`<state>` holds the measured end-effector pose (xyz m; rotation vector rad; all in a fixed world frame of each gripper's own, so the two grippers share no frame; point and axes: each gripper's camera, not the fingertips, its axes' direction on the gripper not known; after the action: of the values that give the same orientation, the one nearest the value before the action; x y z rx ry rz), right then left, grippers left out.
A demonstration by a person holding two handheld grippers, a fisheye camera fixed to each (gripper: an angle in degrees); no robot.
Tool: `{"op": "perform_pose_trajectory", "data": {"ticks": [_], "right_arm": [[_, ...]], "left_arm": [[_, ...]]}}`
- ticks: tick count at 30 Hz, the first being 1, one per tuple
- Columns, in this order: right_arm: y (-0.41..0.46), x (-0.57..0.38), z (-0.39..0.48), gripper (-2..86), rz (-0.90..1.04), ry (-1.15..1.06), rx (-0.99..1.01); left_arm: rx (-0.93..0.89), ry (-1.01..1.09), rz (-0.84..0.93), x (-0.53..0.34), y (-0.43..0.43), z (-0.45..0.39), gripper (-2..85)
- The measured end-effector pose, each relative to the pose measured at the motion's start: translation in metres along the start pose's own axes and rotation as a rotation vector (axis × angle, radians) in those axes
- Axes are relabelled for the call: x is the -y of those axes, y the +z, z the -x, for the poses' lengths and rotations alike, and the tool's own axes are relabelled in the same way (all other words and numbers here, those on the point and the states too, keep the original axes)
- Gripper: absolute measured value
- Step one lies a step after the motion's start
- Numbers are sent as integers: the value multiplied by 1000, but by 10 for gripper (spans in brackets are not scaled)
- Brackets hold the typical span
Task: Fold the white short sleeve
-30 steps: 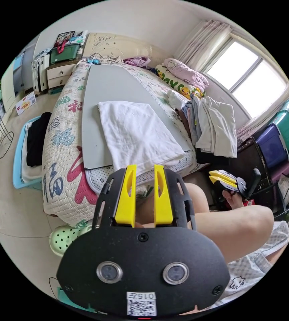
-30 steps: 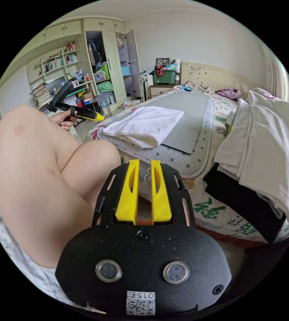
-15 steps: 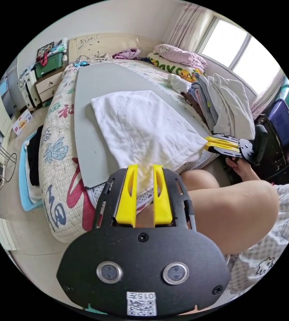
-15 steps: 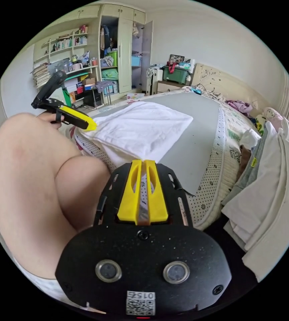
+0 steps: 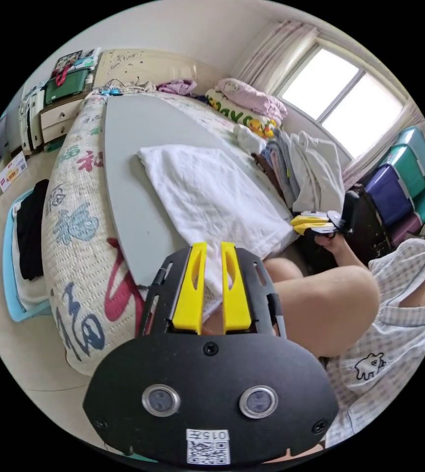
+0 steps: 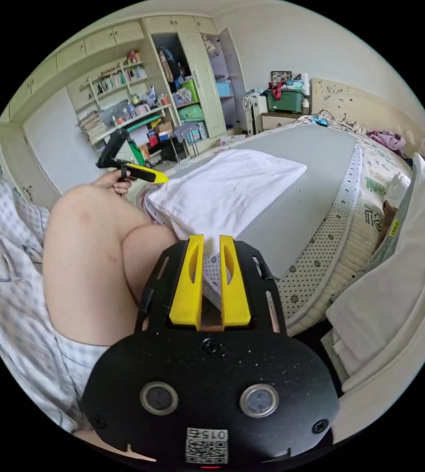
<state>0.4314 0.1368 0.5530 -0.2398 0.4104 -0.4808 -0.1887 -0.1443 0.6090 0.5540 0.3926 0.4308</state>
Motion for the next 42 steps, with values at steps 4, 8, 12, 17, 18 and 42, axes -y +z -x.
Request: {"op": "perform_pose_trajectory", "data": {"ticks": [4,8,12,17,18,42], "right_arm": [[-31,30,-54,76,-167,137,-31],[-15,86,-104,124,-192,237,-49],[16,130,-141,135,-118,317,-70],[55,170,-174,136,-5,384,-84],[58,173,-176,136,8,391,-79],[-109,162,-18,15,-368,222,-181]], "left_arm": [[10,-43,-103,46,-12,42,110],[46,-38,-105,116,24,79,139],[15,-34,-59,168,66,108,158],[11,35,29,202,112,119,164],[7,49,44,203,117,118,163],[71,306,-208,138,51,-63,37]]}}
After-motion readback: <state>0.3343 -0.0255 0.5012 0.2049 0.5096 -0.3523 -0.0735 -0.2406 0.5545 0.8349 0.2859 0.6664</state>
